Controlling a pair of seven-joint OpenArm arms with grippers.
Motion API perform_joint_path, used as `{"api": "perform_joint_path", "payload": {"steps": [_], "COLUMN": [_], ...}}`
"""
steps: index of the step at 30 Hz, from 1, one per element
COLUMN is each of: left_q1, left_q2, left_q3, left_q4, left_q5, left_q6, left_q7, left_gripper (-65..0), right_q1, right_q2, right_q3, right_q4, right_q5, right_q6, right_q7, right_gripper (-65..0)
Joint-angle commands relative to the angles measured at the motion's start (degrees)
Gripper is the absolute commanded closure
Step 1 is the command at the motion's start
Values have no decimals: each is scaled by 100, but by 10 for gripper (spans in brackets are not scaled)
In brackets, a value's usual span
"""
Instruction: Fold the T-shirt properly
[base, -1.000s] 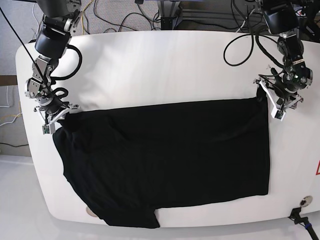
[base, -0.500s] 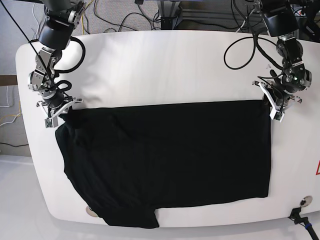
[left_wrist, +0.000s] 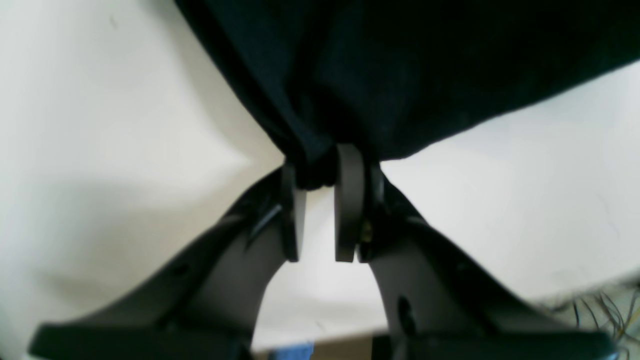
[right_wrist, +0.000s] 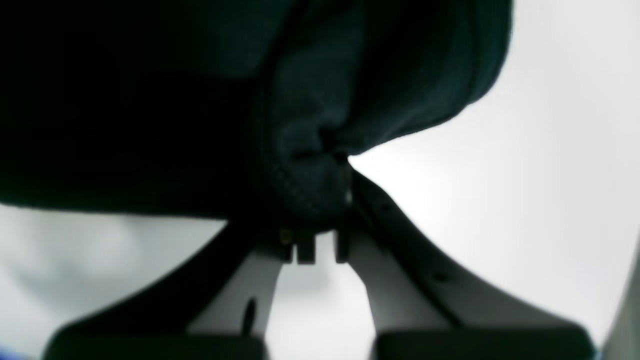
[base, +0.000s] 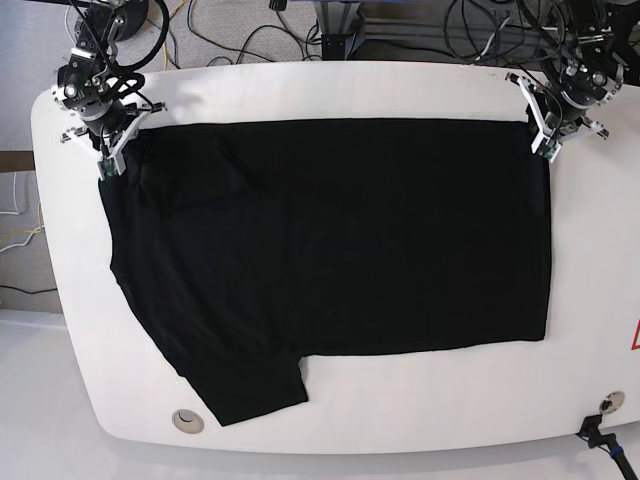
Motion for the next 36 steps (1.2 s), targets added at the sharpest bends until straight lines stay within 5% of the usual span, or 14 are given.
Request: {"api": "perform_joint_path", "payload": {"steps": [1, 11, 24, 27, 31, 36], "left_q1": [500, 1291, 1441, 1423, 1186, 606], "left_q2": [-64, -38, 296, 296, 208, 85], "left_q3": [-146, -814, -814, -788, -638, -647], "left_q4": [461, 576, 567, 567, 567, 593], "left_q5": [-74, -74, -65, -65, -56, -65], "left_q6": [-9, -18, -18, -27, -27, -27], "left_q7": [-46, -46, -46, -46, -46, -46], "left_gripper": [-73, -73, -79, -196, -428, -434], "right_q1": [-360, -1169, -1336, -1345, -1327, -1116], "right_q2": [-16, -130, -323, -323, -332, -323], "right_q3": [141, 237, 272, 272, 290, 299], "right_q4": [449, 792, 757, 774, 792, 1276], "right_q5": [-72, -72, -72, -72, -72, -63], "right_q6": [17, 17, 17, 17, 17, 17], "right_q7": [-235, -253, -253, -253, -244, -253], "right_gripper": [0, 0, 0, 0, -194, -317]}}
